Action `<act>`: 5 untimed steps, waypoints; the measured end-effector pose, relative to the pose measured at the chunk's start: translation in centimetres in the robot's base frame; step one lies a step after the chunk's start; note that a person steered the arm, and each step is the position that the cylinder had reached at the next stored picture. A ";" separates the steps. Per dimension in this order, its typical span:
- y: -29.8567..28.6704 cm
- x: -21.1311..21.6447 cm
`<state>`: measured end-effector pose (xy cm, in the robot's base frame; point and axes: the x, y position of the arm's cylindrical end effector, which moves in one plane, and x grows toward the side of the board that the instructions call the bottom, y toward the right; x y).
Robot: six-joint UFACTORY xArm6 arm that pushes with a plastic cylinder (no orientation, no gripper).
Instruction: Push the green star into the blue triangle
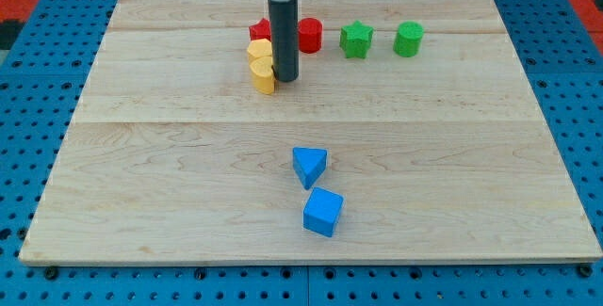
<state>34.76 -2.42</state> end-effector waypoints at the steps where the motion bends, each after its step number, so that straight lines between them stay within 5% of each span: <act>1: 2.5 -3.0; 3: 16.6 -0.2; 4: 26.9 -3.7; 5: 26.2 -8.4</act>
<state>26.35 23.74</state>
